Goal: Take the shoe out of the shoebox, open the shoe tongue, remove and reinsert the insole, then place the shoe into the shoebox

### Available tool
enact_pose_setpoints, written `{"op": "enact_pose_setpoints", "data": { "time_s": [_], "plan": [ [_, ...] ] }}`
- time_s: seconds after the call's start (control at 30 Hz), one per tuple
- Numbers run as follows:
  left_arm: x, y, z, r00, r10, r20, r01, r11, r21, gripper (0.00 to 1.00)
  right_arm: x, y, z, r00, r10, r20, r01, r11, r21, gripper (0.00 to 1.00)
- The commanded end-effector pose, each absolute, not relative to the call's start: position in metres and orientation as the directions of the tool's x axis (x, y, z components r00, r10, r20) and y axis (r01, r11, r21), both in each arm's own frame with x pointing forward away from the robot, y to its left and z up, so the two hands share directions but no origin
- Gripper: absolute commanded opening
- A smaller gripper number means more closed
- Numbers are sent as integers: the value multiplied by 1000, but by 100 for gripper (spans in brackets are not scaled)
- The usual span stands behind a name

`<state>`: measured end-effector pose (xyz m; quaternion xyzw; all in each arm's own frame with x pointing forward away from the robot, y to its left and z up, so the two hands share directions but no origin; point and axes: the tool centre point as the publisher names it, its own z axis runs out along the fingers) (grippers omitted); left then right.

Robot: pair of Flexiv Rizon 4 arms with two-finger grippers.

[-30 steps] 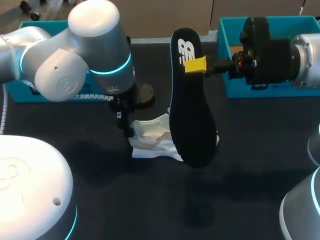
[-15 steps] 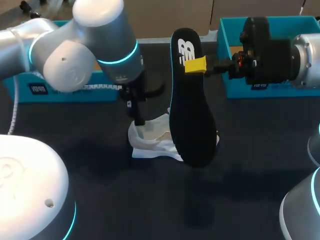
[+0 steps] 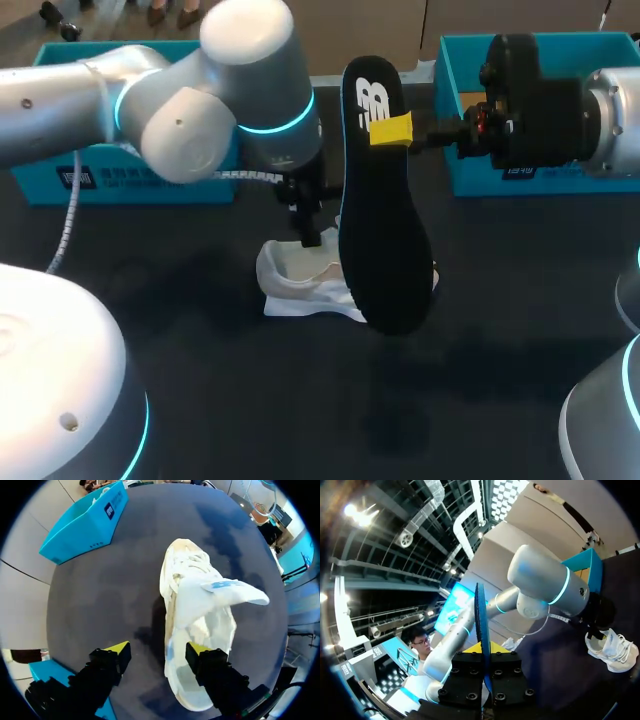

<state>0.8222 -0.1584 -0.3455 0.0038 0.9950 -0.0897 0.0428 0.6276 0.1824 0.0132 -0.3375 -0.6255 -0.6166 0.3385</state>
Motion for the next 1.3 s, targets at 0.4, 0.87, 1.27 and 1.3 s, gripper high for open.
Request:
{"op": "enact_pose_setpoints", "data": {
  "time_s": [0.4, 0.87, 1.27, 1.3],
  "plan": [
    [819, -181, -385, -999, 45, -8, 46, 985, -169, 51, 628, 185, 13, -542, 8, 841, 841, 12, 542, 0],
    [807, -183, -395, -996, 77, 52, 67, 983, -172, 0, 628, 185, 13, -542, 8, 841, 841, 12, 542, 0],
    [816, -196, -367, -824, 500, 267, 435, 860, -268, 0, 628, 185, 13, -542, 8, 841, 841, 12, 542, 0],
    [815, -197, -364, -806, 528, 269, 464, 844, -269, 0, 628, 185, 13, -542, 8, 841, 841, 12, 542, 0]
  ]
}}
